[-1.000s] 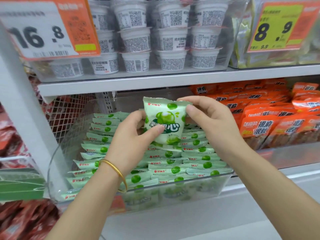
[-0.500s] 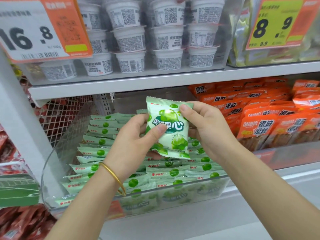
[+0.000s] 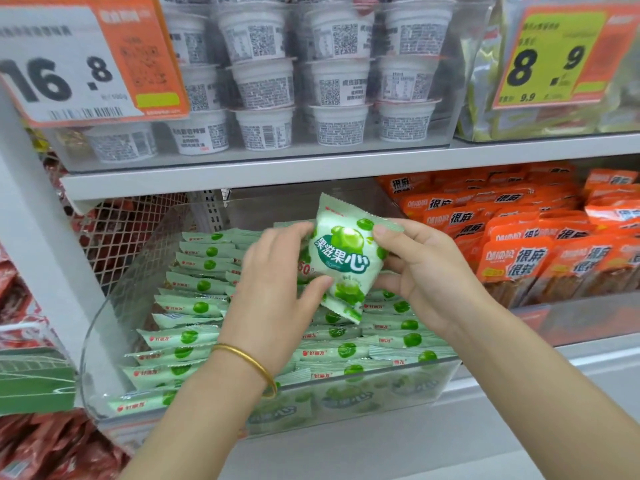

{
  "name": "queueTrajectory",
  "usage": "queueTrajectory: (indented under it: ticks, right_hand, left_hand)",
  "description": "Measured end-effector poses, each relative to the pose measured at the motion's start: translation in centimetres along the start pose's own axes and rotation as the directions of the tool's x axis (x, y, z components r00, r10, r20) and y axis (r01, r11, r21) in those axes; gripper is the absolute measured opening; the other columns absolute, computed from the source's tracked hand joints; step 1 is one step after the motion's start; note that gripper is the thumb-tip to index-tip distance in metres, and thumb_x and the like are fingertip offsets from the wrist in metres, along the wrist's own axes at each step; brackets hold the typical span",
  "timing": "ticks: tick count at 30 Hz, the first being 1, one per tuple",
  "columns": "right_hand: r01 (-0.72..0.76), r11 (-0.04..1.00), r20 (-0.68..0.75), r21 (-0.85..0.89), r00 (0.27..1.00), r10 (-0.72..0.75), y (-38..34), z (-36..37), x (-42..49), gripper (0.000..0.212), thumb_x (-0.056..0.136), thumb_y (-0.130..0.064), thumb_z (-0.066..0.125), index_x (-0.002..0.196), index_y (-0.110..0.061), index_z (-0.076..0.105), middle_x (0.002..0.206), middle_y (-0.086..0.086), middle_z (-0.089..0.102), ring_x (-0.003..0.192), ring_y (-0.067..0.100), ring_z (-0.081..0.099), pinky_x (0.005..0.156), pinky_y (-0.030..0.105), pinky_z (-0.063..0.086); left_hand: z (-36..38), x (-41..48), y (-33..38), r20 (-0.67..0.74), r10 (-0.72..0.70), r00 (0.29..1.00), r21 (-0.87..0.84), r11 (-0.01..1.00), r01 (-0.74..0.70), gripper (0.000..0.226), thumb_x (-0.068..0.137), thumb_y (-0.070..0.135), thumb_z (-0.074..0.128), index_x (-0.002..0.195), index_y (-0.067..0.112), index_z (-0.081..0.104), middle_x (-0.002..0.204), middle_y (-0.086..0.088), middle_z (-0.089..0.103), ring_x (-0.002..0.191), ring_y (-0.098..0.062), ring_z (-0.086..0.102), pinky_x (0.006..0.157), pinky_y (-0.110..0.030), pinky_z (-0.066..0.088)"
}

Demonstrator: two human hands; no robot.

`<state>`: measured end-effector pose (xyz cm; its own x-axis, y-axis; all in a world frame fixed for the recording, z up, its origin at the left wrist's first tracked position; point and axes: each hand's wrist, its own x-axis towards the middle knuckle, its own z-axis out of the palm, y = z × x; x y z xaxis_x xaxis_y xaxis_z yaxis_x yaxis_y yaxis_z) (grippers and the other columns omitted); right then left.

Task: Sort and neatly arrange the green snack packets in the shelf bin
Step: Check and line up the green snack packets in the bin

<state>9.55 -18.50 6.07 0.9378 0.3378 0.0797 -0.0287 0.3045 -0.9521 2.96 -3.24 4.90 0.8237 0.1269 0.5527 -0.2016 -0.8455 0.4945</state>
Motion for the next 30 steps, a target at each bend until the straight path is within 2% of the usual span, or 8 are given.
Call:
queueTrajectory:
  ticks: [2, 6, 8, 12, 14, 18, 24, 30]
  right_hand:
    - [-0.02, 0.998, -0.002, 0.057, 1.0, 0.02, 0.2, 0.2, -0.1, 0.012, 0.093, -0.007, 0.053, 0.095, -0.006, 0.064, 0.087, 0.01, 0.072, 0.076, 0.02, 0.07, 0.062, 0.036, 0.057]
    - [-0.037, 0.988, 0.053, 0.152, 0.998, 0.029, 0.2, 0.6, -0.3, 0.015, 0.09, -0.006, 0.054, 0.104, -0.003, 0.062, 0.092, 0.012, 0.07, 0.081, 0.02, 0.067, 0.062, 0.033, 0.057]
    - [-0.026, 0.985, 0.094, 0.169, 0.995, 0.01, 0.1, 0.8, -0.5, 0.022, 0.084, -0.011, 0.06, 0.105, -0.004, 0.058, 0.09, 0.011, 0.069, 0.079, 0.02, 0.066, 0.061, 0.031, 0.055]
    - [-0.046, 0.989, 0.157, 0.142, 0.987, 0.024, 0.1, 0.5, -0.4, 0.038, 0.082, -0.03, 0.065, 0.109, -0.005, 0.06, 0.104, 0.012, 0.066, 0.091, 0.023, 0.064, 0.074, 0.037, 0.056]
    - [0.002, 0.999, 0.112, -0.044, 0.994, 0.003, 0.1, 0.2, -0.4, 0.034, 0.087, -0.039, 0.059, 0.107, -0.012, 0.068, 0.115, 0.003, 0.065, 0.099, 0.019, 0.063, 0.081, 0.038, 0.055]
    - [0.161, 0.959, 0.042, -0.231, 0.987, -0.156, 0.3, 0.0, -0.3, 0.012, 0.091, -0.018, 0.057, 0.098, -0.018, 0.067, 0.11, 0.002, 0.067, 0.101, 0.015, 0.064, 0.09, 0.039, 0.052]
    - [0.182, 0.969, 0.025, -0.169, 0.983, -0.18, 0.4, 0.2, -0.2, 0.024, 0.086, -0.012, 0.064, 0.105, -0.025, 0.067, 0.11, 0.006, 0.068, 0.093, 0.021, 0.065, 0.076, 0.033, 0.053]
    - [0.126, 0.99, -0.006, -0.064, 0.992, -0.127, -0.1, 0.3, -0.4, 0.02, 0.088, -0.007, 0.06, 0.102, -0.017, 0.068, 0.093, 0.004, 0.072, 0.073, 0.01, 0.066, 0.06, 0.022, 0.053]
  left_hand:
    - [0.3, -0.1, -0.1, -0.088, 0.09, 0.992, 0.157, 0.985, -0.076, 0.047, 0.079, 0.018, 0.07, 0.122, 0.019, 0.052, 0.11, 0.005, 0.044, 0.104, -0.013, 0.039, 0.087, -0.014, 0.023]
    - [0.5, -0.2, 0.9, -0.032, 0.045, 0.998, 0.004, 0.999, -0.045, 0.059, 0.08, 0.054, 0.045, 0.13, 0.023, 0.048, 0.112, 0.011, 0.037, 0.107, -0.006, 0.032, 0.091, -0.006, 0.02]
    - [0.7, -0.2, 0.8, 0.018, 0.029, 0.999, -0.015, 0.999, -0.028, 0.073, 0.072, 0.063, 0.05, 0.135, 0.027, 0.042, 0.115, 0.015, 0.033, 0.109, -0.001, 0.026, 0.092, 0.003, 0.013]
    - [1.0, -0.1, 0.5, 0.051, 0.016, 0.999, -0.026, 1.0, -0.014, 0.066, 0.076, 0.028, 0.072, 0.136, 0.024, 0.043, 0.119, 0.009, 0.037, 0.11, 0.001, 0.032, 0.092, 0.002, 0.016]
    - [0.6, 0.0, 0.8, 0.056, -0.05, 0.997, -0.147, 0.987, 0.058, 0.052, 0.081, 0.018, 0.067, 0.129, 0.028, 0.05, 0.113, 0.007, 0.041, 0.102, 0.016, 0.036, 0.088, 0.006, 0.022]
    - [-0.3, 0.3, 1.3, 0.181, -0.212, 0.96, -0.471, 0.838, 0.274, 0.038, 0.086, 0.004, 0.06, 0.111, 0.033, 0.058, 0.106, 0.007, 0.065, 0.094, 0.002, 0.06, 0.083, -0.015, 0.049]
    - [-0.4, 0.1, 1.4, 0.367, -0.174, 0.914, -0.743, 0.536, 0.401, 0.062, 0.087, 0.003, 0.056, 0.14, 0.026, 0.034, 0.107, -0.005, 0.071, 0.096, -0.022, 0.068, 0.082, -0.031, 0.055]
    - [-0.4, 0.2, 1.2, 0.4, -0.112, 0.91, -0.756, 0.521, 0.396, 0.08, 0.08, -0.008, 0.059, 0.143, 0.03, 0.027, 0.112, -0.004, 0.069, 0.102, -0.023, 0.066, 0.083, -0.03, 0.055]
